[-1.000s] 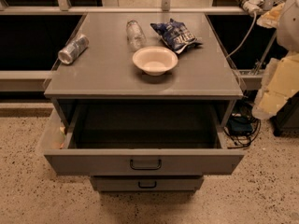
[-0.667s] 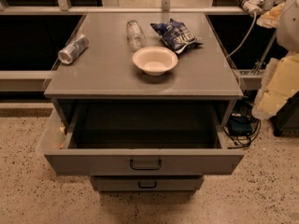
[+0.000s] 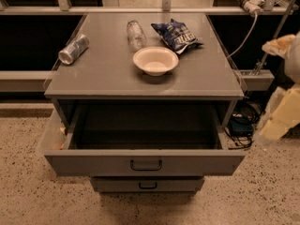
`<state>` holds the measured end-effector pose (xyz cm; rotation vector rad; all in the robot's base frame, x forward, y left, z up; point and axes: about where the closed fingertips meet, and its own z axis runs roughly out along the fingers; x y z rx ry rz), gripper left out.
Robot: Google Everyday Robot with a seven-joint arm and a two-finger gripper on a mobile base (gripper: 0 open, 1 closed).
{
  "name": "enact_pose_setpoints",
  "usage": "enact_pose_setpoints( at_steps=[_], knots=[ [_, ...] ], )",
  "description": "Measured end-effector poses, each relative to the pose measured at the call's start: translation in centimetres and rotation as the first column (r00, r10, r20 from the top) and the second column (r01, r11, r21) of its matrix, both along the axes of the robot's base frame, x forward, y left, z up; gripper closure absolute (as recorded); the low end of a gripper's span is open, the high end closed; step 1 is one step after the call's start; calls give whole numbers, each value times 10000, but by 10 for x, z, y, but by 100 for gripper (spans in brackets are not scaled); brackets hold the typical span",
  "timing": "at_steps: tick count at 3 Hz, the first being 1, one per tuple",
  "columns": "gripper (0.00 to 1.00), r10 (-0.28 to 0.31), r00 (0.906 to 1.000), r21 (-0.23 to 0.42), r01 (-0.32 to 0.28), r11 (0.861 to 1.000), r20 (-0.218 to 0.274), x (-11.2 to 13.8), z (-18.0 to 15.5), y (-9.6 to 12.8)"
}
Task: Close top drawer
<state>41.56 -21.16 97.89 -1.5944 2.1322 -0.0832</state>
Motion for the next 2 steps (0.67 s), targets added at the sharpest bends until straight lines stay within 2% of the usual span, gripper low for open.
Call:
enact_pose_setpoints(
  at_steps=[1, 2],
  knots=[
    [0, -776, 9960, 1563, 837, 9842, -447, -26, -59, -9],
    [0, -1788, 9786, 2845, 2009, 9374, -1019, -45, -122, -8]
  ],
)
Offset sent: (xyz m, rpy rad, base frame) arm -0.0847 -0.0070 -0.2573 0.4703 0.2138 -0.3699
